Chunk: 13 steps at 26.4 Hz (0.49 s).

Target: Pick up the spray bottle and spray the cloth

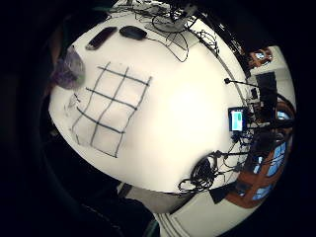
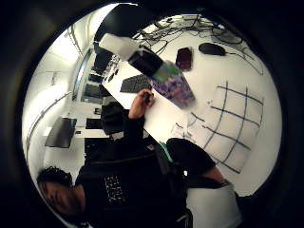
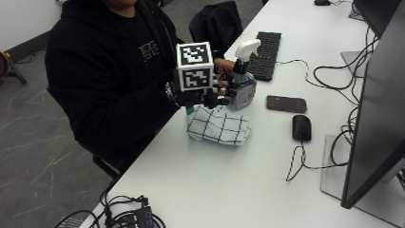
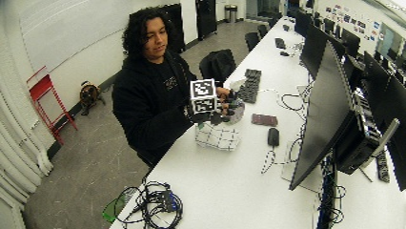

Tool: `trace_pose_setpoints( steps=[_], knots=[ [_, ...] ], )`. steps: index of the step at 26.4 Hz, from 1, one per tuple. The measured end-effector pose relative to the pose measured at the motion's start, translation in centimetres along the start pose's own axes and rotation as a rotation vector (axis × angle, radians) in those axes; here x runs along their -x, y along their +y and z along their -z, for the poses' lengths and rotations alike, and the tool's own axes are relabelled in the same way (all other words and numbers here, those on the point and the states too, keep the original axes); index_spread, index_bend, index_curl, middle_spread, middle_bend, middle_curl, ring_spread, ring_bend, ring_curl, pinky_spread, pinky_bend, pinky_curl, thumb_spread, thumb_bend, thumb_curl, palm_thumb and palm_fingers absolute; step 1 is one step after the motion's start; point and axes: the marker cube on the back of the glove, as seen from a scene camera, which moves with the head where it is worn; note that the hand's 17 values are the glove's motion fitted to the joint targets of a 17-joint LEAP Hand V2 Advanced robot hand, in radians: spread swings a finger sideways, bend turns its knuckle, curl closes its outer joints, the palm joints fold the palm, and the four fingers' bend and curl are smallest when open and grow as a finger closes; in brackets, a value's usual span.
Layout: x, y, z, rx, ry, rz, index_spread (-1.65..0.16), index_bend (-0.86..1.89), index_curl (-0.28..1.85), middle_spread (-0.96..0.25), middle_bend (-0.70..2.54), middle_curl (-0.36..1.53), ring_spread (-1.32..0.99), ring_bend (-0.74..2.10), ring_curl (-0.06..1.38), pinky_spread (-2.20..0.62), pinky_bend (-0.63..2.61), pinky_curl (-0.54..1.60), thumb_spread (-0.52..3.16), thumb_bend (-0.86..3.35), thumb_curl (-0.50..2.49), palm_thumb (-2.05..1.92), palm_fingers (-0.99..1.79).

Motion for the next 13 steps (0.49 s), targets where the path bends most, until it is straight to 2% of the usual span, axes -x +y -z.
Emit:
trace_pose_setpoints(
  steps=[7,13],
  knots=[
    [0.0,4.2,-2.1,0.028,0.045,-0.022,-0.38,0.12,0.27,-0.10,0.20,0.37,-0.11,0.43,0.34,0.20,0.38,0.35,0.97,-0.04,0.43,0.49,0.26],
    [0.0,5.3,-3.6,0.032,0.108,-0.066,-0.39,0.13,0.26,-0.10,0.19,0.37,-0.11,0.41,0.34,0.20,0.39,0.35,1.00,-0.04,0.40,0.46,0.25]
  ],
)
